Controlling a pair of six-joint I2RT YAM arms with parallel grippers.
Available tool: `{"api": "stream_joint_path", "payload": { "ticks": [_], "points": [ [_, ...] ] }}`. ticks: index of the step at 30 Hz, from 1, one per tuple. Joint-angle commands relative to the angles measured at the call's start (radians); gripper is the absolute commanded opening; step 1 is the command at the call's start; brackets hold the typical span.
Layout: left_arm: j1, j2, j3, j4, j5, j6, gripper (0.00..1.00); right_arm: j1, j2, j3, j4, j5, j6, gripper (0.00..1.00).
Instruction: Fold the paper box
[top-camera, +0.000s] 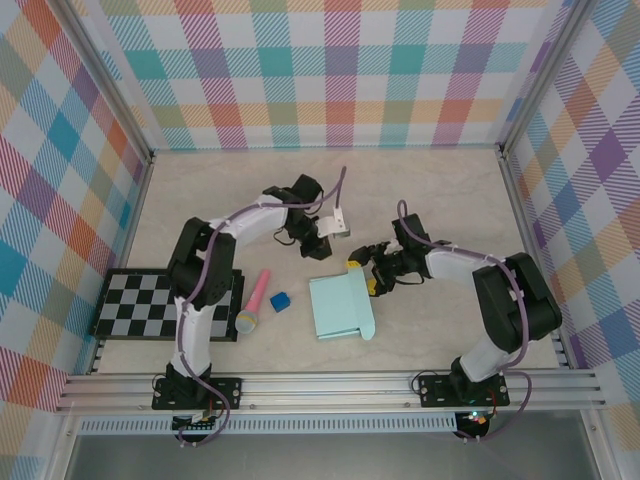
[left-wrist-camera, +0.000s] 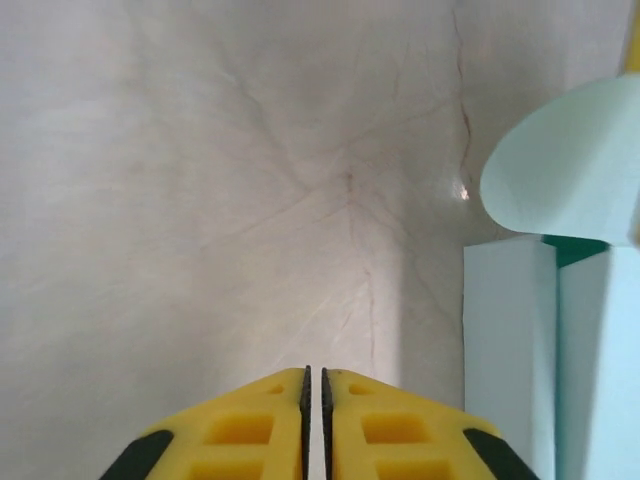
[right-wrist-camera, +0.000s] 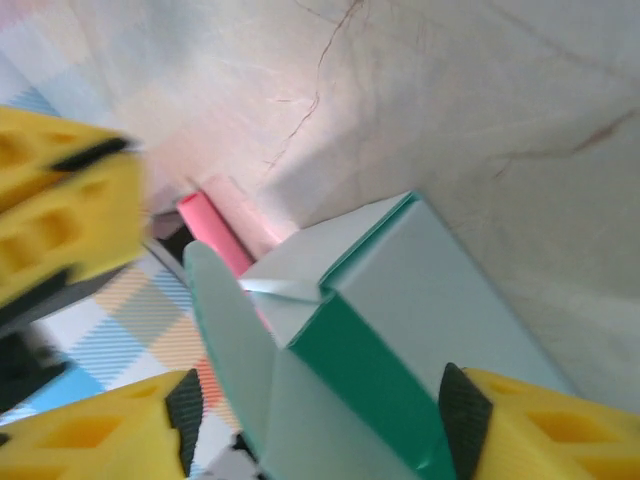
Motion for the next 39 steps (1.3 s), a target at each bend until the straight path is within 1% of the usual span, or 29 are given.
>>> {"api": "stream_joint_path", "payload": {
  "ticks": [1,4,5,6,8,9,14,16,20,22,24,27,28,29,30,33,38,39],
  "points": [
    [0.019,-0.113,-0.036,0.05,0.049,-0.1,0.16,-0.006,0.051,0.057,-0.133,0.01,-0.175,0.57],
    [0.017,-0.169,-0.113,0.099,0.117,-0.176,0.17,-0.005,0.07,0.068,-0.148,0.007,-0.233,0.45],
    [0.014,-0.186,-0.144,0.113,0.142,-0.191,0.19,-0.007,0.076,0.069,-0.148,0.004,-0.248,0.42],
    [0.007,-0.205,-0.184,0.127,0.159,-0.196,0.22,-0.007,0.084,0.076,-0.15,0.001,-0.269,0.36],
    [-0.016,-0.24,-0.259,0.153,0.143,-0.204,0.27,-0.007,0.1,0.091,-0.162,0.005,-0.306,0.3],
    [-0.027,-0.252,-0.287,0.159,0.136,-0.208,0.27,-0.007,0.108,0.097,-0.168,0.01,-0.323,0.27],
    [-0.046,-0.268,-0.34,0.175,0.095,-0.228,0.32,-0.007,0.144,0.109,-0.185,0.012,-0.383,0.22],
    [-0.048,-0.262,-0.332,0.18,0.093,-0.228,0.36,-0.009,0.167,0.112,-0.18,0.003,-0.387,0.21],
    [-0.05,-0.262,-0.297,0.145,0.131,-0.205,0.38,-0.01,0.198,0.117,-0.172,-0.003,-0.365,0.2],
    [-0.049,-0.305,-0.311,0.171,0.165,-0.193,0.39,-0.014,0.206,0.121,-0.175,-0.004,-0.349,0.2],
    [-0.049,-0.368,-0.34,0.216,0.196,-0.182,0.42,-0.016,0.213,0.129,-0.181,-0.005,-0.333,0.19],
    [-0.051,-0.465,-0.398,0.28,0.211,-0.162,0.51,-0.019,0.225,0.139,-0.184,-0.009,-0.315,0.19],
    [-0.054,-0.499,-0.425,0.307,0.215,-0.156,0.56,-0.02,0.228,0.141,-0.183,-0.011,-0.312,0.19],
    [-0.058,-0.535,-0.45,0.328,0.213,-0.154,0.68,-0.02,0.229,0.143,-0.181,-0.012,-0.308,0.19],
    [-0.064,-0.567,-0.471,0.338,0.213,-0.151,0.99,-0.021,0.23,0.144,-0.18,-0.011,-0.307,0.19],
    [-0.088,-0.632,-0.495,0.307,0.198,-0.139,1.0,-0.021,0.226,0.141,-0.177,-0.006,-0.3,0.18],
    [-0.165,-0.683,-0.483,0.128,0.153,-0.061,1.0,-0.021,0.22,0.134,-0.168,-0.005,-0.287,0.18],
    [-0.182,-0.689,-0.484,0.089,0.144,-0.028,1.0,-0.021,0.221,0.134,-0.168,-0.007,-0.287,0.18]
  ]
}}
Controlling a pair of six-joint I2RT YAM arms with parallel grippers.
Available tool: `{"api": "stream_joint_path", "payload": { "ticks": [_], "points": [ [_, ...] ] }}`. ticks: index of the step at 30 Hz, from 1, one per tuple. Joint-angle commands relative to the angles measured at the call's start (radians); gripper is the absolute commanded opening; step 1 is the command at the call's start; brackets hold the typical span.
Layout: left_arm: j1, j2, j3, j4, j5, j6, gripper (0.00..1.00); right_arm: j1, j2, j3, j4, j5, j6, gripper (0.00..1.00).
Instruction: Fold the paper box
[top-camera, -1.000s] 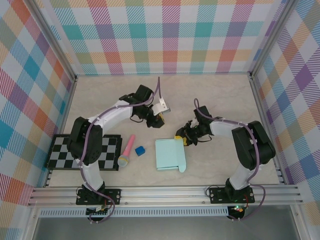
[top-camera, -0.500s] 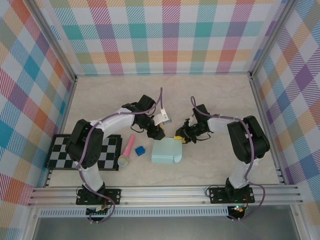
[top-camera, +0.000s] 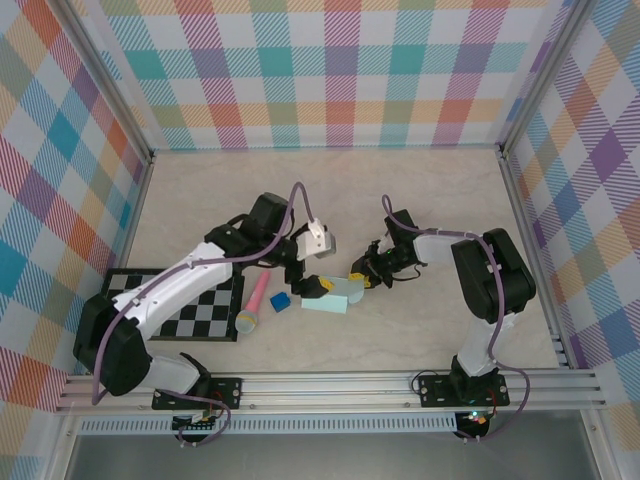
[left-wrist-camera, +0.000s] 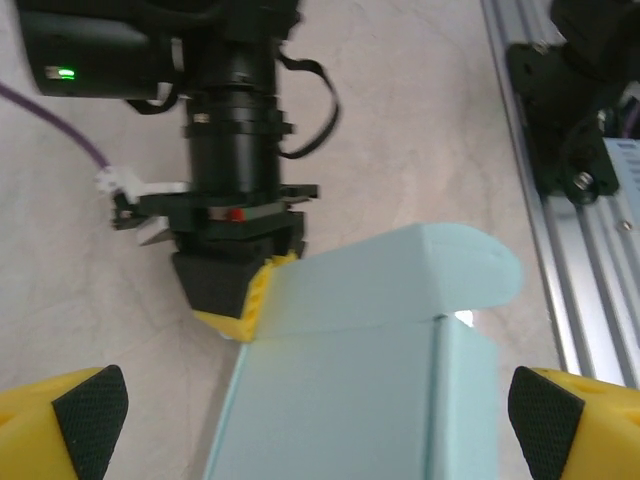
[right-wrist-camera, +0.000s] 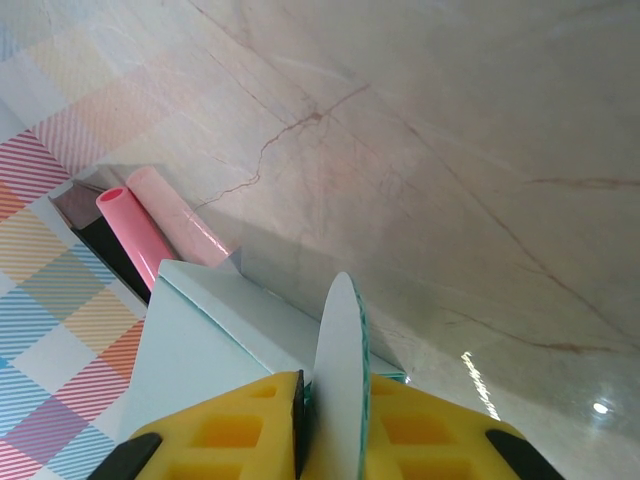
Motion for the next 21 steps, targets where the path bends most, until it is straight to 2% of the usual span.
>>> {"api": "stream_joint_path", "payload": {
  "ticks": [1,5,11,17,21],
  "points": [
    [-0.062,-0.028,-0.015,-0.146,-0.045,0.094,1.0,-0.003,0.018,-0.003,-0.037,0.04,0.01,0.18],
    [-0.112,-0.044,-0.065,-0.162,-0.15,0.132,1.0,-0.003,0.022,-0.001,-0.037,0.039,0.015,0.18],
    [-0.181,-0.048,-0.099,-0.12,-0.316,0.119,1.0,-0.002,0.02,-0.007,-0.031,0.039,0.023,0.17],
    [-0.217,-0.013,-0.103,-0.118,-0.36,0.12,1.0,-0.004,0.021,-0.01,-0.023,0.036,0.033,0.17],
    [-0.269,-0.002,-0.128,-0.065,-0.436,0.109,1.0,-0.005,0.017,-0.016,-0.012,0.04,0.041,0.16]
  ]
}}
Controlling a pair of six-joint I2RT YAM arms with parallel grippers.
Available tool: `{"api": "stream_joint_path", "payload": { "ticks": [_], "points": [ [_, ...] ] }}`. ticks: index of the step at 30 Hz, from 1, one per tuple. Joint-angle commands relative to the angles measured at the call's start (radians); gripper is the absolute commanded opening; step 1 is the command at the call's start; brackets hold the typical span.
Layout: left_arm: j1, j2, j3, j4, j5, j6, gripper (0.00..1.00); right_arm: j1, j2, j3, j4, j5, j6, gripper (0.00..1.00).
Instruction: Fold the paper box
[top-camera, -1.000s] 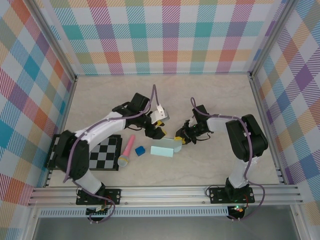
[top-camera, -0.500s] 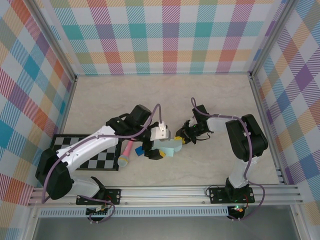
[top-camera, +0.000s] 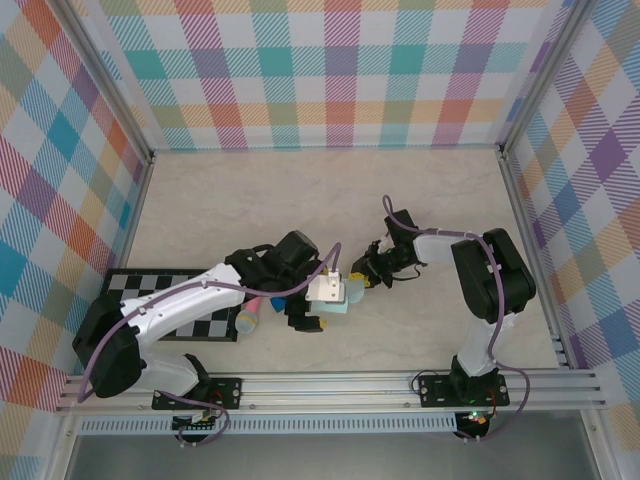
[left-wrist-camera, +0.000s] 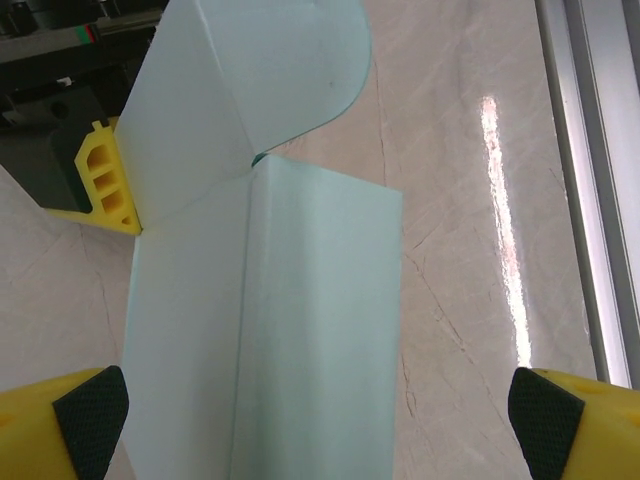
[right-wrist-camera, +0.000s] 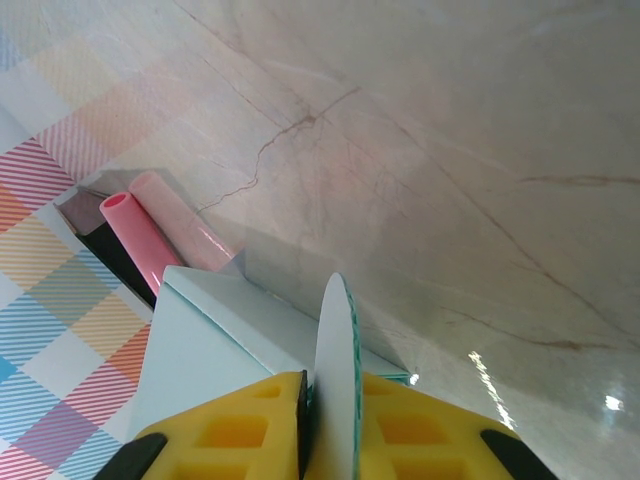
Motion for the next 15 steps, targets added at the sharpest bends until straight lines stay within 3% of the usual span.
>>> {"api": "stream_joint_path", "payload": {
  "ticks": [1,7,10,11,14,15],
  "points": [
    [-0.048,0.025,-0.033,0.046,-0.084,-0.001,1.0,-0.004,0.018,-0.017,-0.011,0.038,0.015,0.16],
    [-0.092,0.07,-0.049,0.115,-0.19,-0.026,1.0,-0.004,0.026,-0.018,0.002,0.03,0.024,0.16],
    [-0.092,0.081,-0.05,0.155,-0.205,-0.051,0.95,-0.004,0.026,-0.018,0.003,0.027,0.025,0.16],
    [-0.092,0.088,-0.046,0.149,-0.199,-0.046,0.89,-0.003,0.026,-0.018,0.004,0.027,0.026,0.16],
    [-0.09,0.113,-0.026,0.157,-0.216,-0.07,0.61,-0.003,0.02,-0.022,0.005,0.029,0.03,0.16],
    [-0.091,0.123,-0.018,0.156,-0.212,-0.077,0.58,-0.003,0.018,-0.023,0.005,0.027,0.029,0.16]
  ]
}}
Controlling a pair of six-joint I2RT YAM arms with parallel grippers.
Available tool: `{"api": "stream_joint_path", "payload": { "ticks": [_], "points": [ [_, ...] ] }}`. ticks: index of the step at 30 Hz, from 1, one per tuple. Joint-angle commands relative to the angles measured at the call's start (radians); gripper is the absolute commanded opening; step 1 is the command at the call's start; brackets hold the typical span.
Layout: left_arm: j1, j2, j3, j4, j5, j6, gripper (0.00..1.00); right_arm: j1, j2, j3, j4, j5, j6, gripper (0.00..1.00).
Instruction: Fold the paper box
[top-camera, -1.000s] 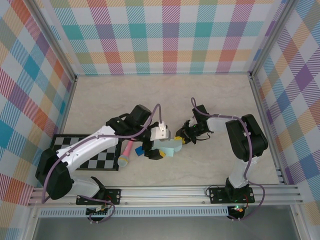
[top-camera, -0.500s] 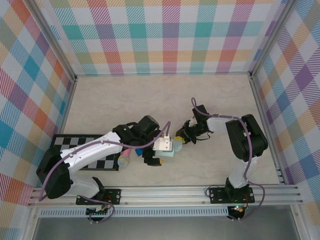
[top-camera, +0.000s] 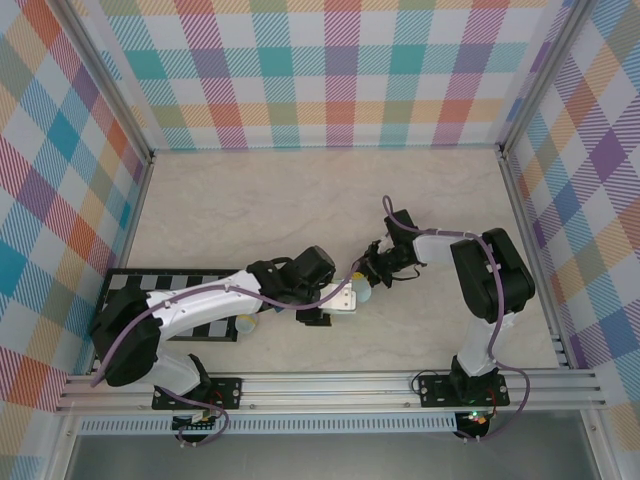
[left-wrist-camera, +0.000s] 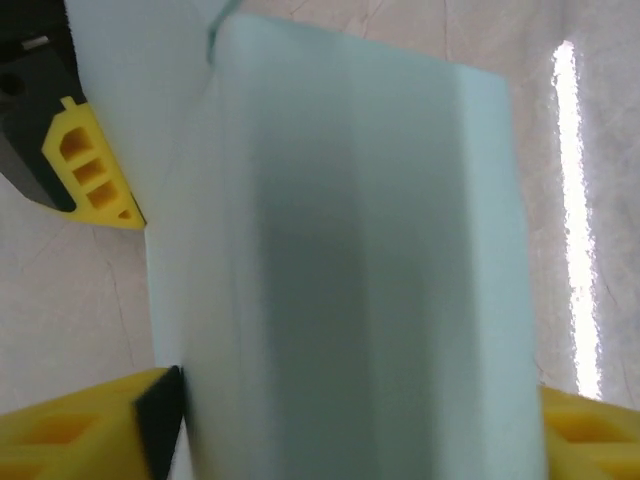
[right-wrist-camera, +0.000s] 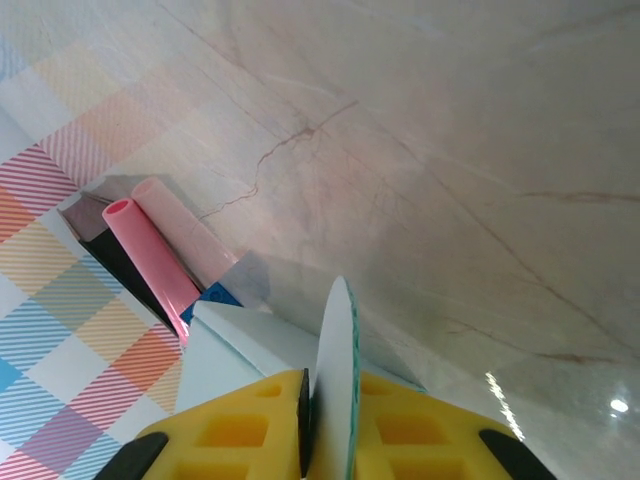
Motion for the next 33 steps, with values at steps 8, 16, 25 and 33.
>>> {"api": "stream_joint_path", "payload": {
  "ticks": [8,16,25,33],
  "points": [
    [-0.001,0.022,0.048,0.026,0.019,-0.056,0.45,-0.004,-0.024,-0.013,-0.034,0.021,0.006,0.2],
    [0.094,-0.028,0.048,0.137,0.143,-0.174,0.45,-0.051,-0.231,0.092,-0.27,0.144,-0.066,0.53],
    [0.255,-0.023,0.004,0.514,0.391,-0.464,0.45,-0.274,-0.427,0.147,-0.402,0.185,-0.256,0.7],
    [0.318,0.075,-0.017,0.775,0.604,-0.589,0.46,-0.282,-0.595,0.046,-0.208,0.194,-0.859,0.73]
  ]
}}
